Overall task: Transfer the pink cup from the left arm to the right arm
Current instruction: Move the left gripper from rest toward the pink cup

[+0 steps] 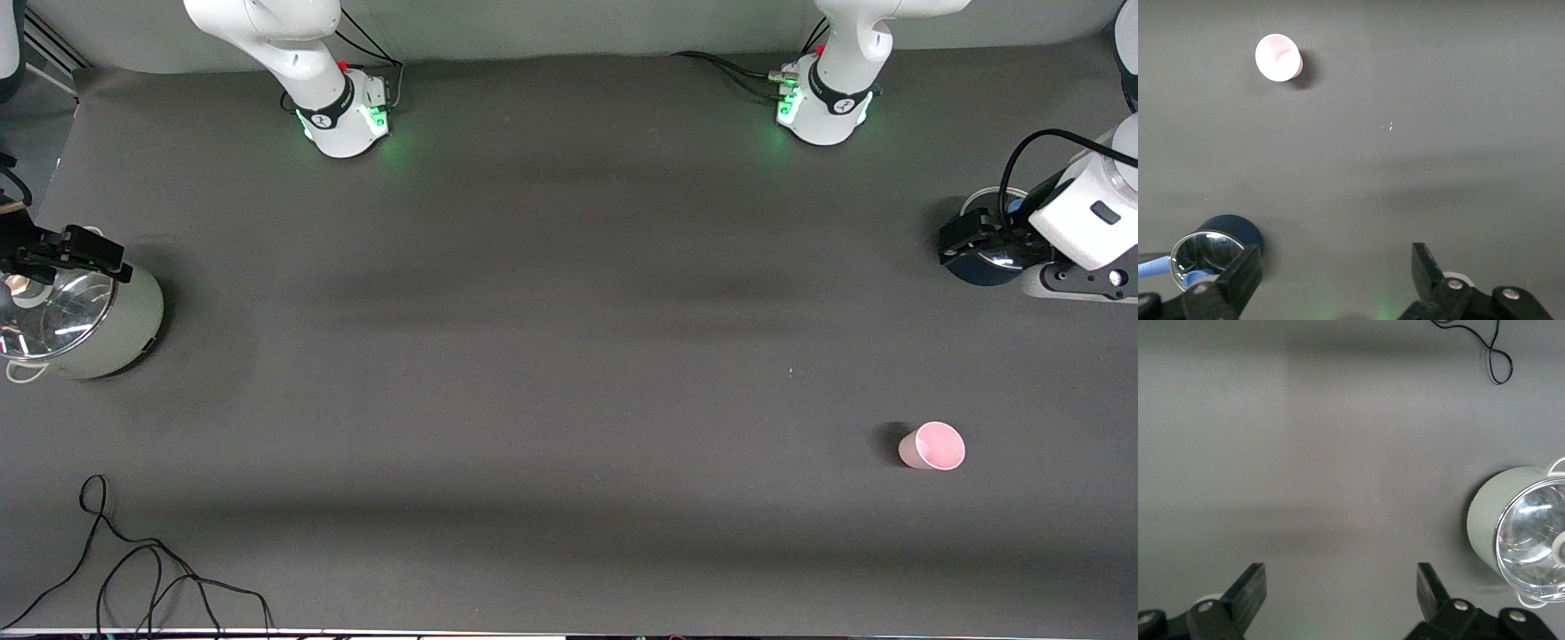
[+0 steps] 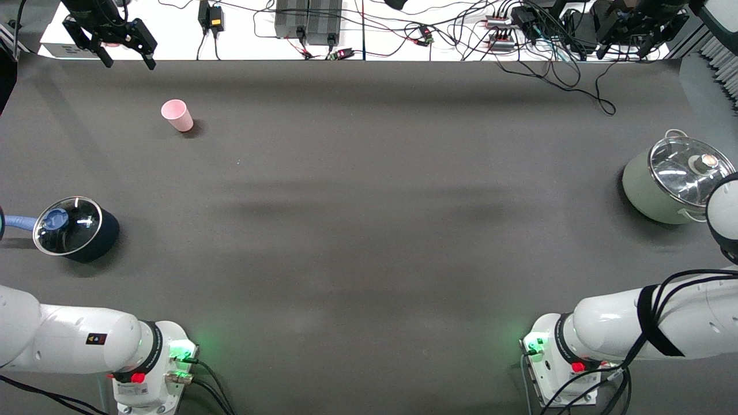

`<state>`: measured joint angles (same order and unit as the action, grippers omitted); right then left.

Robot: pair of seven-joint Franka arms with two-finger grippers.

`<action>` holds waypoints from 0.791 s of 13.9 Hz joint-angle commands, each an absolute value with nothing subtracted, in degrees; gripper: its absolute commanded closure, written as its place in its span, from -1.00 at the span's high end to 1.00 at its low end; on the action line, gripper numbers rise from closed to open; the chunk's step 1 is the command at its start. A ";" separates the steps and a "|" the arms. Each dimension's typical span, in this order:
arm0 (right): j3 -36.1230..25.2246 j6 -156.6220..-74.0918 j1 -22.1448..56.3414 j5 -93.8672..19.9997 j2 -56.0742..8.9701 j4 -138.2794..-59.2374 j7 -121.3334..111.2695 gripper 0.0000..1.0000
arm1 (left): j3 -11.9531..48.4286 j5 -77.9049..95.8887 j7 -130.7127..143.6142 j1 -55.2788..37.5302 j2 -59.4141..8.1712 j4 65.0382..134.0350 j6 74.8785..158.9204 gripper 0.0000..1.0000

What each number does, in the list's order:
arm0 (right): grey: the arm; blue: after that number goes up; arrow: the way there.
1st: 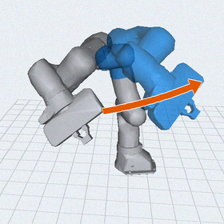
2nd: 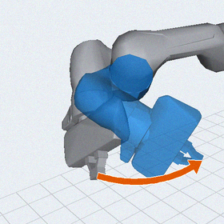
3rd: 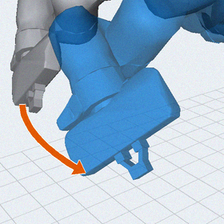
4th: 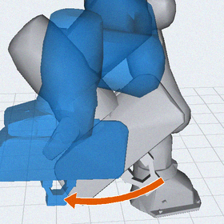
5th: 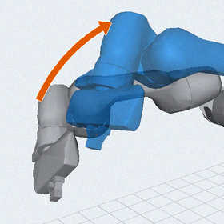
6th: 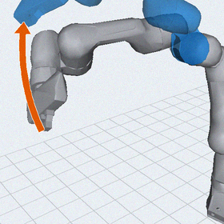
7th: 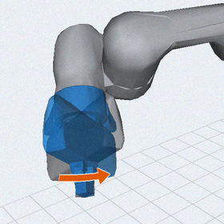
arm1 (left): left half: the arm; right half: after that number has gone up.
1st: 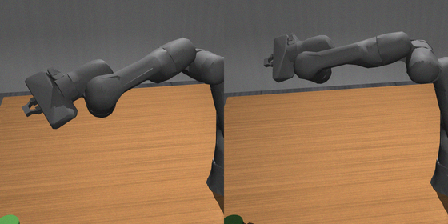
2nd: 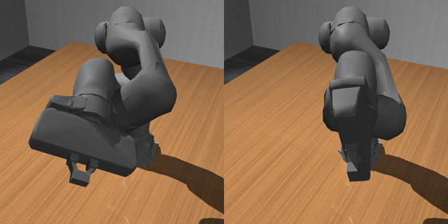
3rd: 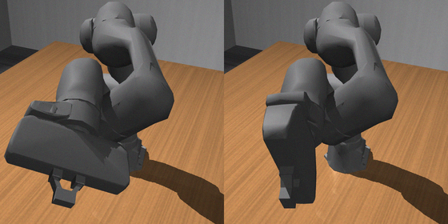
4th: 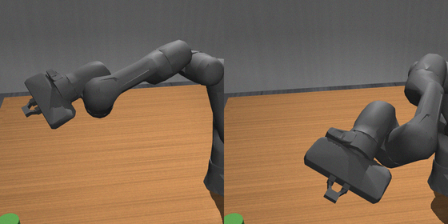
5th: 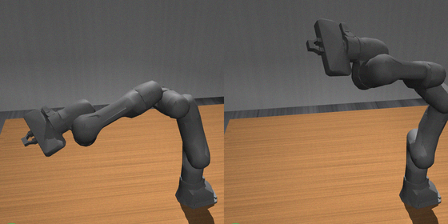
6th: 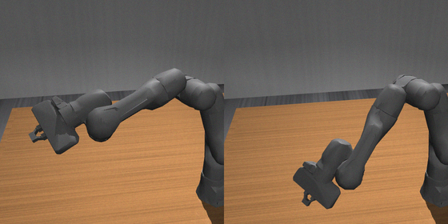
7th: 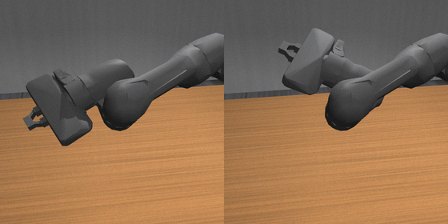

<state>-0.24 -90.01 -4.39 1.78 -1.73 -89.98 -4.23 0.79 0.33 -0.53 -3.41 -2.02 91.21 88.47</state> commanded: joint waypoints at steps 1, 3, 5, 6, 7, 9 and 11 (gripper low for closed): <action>-0.61 -89.12 -4.74 0.98 -1.85 -89.73 -5.01 1.00 | 0.18 -0.44 -1.06 -4.22 -2.11 90.36 87.72 1.00; -1.49 -88.95 -4.75 0.26 -2.19 -88.95 -5.54 1.00 | 0.18 -0.44 -1.06 -4.13 -2.55 90.09 88.06 1.00; -1.49 -88.95 -4.13 0.26 -2.29 -88.95 -5.19 1.00 | 0.18 -0.53 -1.14 -4.22 -2.99 89.12 87.98 1.00; -1.49 -88.95 -4.13 0.26 -2.29 -88.95 -5.19 1.00 | 0.26 -0.44 -1.14 -4.13 -3.08 88.95 88.07 1.00; -1.49 -88.95 -4.13 0.26 -2.29 -88.95 -5.19 1.00 | 0.18 -0.53 -1.14 -4.22 -3.51 88.86 88.15 1.00; -1.49 -88.95 -4.13 0.35 -2.29 -88.95 -5.19 1.00 | 0.18 -0.44 -1.14 -4.04 -3.78 88.77 88.15 1.00; -1.41 -88.95 -4.13 0.26 -2.37 -89.03 -5.19 1.00 | 0.18 -0.53 -1.14 -3.96 -4.30 88.60 89.03 1.00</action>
<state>-1.19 -89.74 -4.35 1.26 -1.86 -90.02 -4.26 0.77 0.22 -0.53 -3.40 -3.01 90.44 88.85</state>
